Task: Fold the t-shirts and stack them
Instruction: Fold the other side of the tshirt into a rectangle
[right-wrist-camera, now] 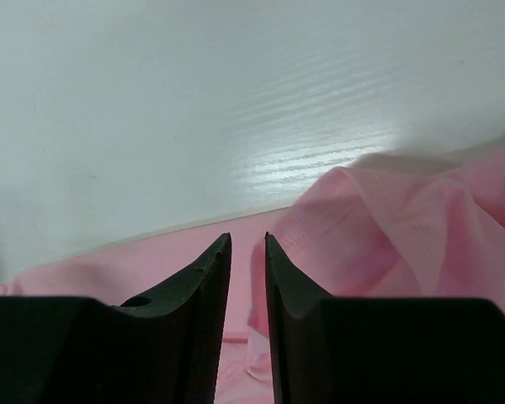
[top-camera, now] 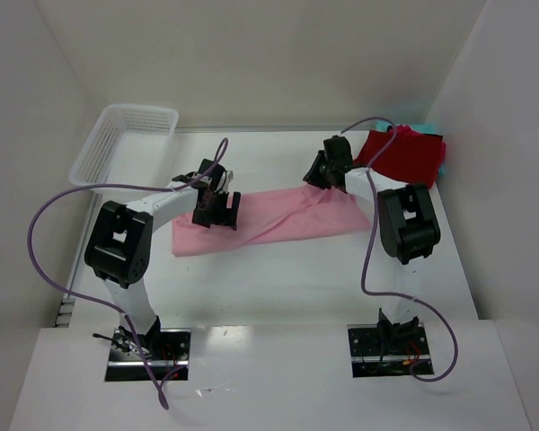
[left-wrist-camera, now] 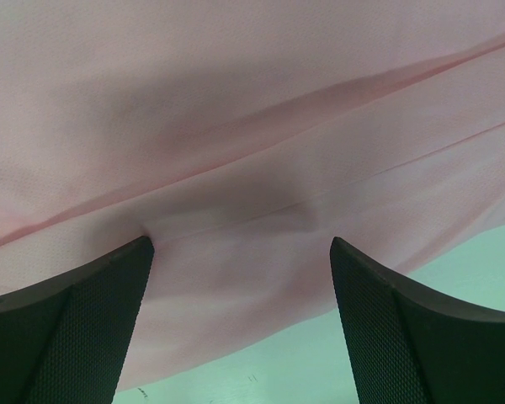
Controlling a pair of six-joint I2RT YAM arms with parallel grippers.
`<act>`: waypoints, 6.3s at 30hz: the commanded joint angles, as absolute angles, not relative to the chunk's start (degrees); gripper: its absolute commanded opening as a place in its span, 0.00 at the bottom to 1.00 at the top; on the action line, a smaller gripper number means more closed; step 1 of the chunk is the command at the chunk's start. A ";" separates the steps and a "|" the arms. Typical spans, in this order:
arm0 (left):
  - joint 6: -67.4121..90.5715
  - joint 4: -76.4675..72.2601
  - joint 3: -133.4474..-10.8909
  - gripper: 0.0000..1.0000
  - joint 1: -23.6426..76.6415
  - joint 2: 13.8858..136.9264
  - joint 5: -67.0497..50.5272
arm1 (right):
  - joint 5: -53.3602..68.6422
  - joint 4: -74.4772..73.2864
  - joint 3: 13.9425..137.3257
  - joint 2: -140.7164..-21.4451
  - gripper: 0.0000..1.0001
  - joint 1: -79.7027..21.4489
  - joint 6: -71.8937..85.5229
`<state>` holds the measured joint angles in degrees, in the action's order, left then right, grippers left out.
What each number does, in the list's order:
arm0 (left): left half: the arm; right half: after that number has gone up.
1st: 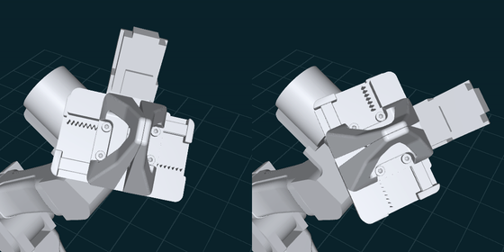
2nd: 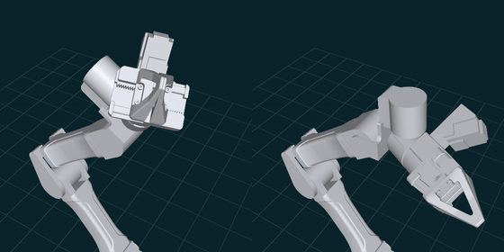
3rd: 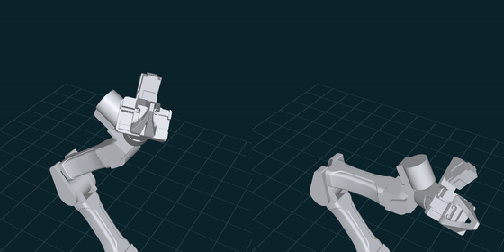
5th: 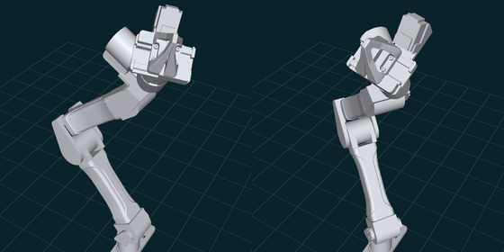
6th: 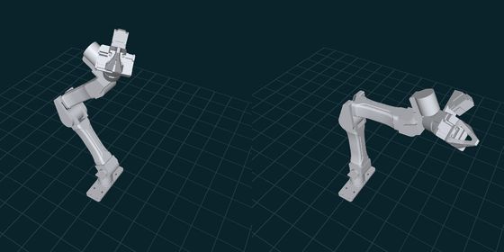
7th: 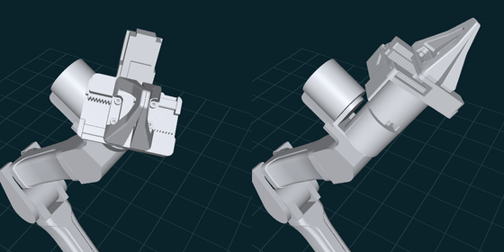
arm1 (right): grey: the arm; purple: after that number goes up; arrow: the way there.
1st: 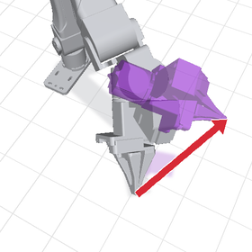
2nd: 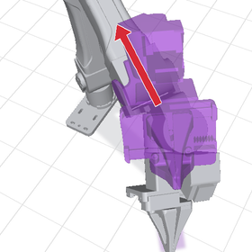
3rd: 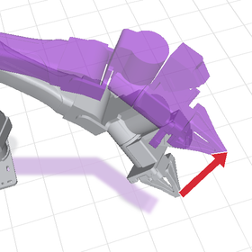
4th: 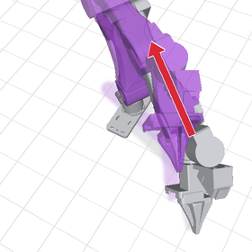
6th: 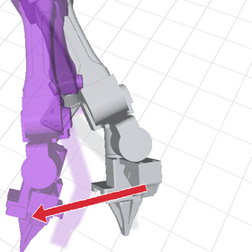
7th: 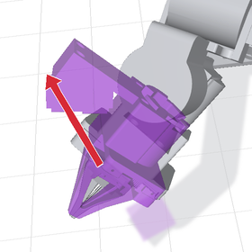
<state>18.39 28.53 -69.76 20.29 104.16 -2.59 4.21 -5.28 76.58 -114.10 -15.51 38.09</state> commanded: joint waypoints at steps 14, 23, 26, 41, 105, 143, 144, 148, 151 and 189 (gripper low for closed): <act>19.86 29.35 -69.70 0.94 20.30 102.92 1.75 | 5.62 -4.57 72.25 -105.47 0.54 -16.52 34.63; 23.38 28.04 -69.70 0.94 20.30 100.99 9.22 | 10.01 -3.51 70.40 -105.82 0.54 -18.98 30.50; 23.38 28.04 -69.70 0.94 20.30 100.46 9.76 | 8.88 -4.91 70.93 -107.84 0.54 -20.13 30.50; 30.23 30.41 -67.41 0.97 20.30 103.88 10.90 | 1.59 -9.49 72.68 -109.60 0.50 -21.18 29.44; 30.23 29.27 -66.36 0.99 19.78 107.85 8.96 | -5.88 -10.98 76.65 -100.39 0.70 -17.85 30.93; 27.60 29.79 -67.94 0.99 18.19 108.37 8.96 | -20.65 -34.45 61.17 -100.55 0.08 -10.55 51.42; 27.60 29.79 -67.94 0.99 18.19 108.37 8.96 | -20.65 -34.45 60.65 -99.94 0.08 -9.94 50.89; 27.08 29.79 -67.94 0.99 17.67 108.37 8.96 | -21.70 -34.98 60.12 -98.71 0.09 -9.23 49.75; 27.07 30.32 -67.94 0.99 17.14 108.37 8.96 | -22.24 -34.98 60.12 -98.70 0.09 -9.23 49.75; 35.86 31.12 -63.81 0.99 11.43 97.73 16.09 | -9.84 -21.45 58.18 -88.42 0.21 -9.23 39.37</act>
<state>33.47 34.44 -64.29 13.04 96.27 16.82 -9.63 -23.55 58.48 -90.70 -9.58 40.40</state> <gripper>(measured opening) 0.993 0.203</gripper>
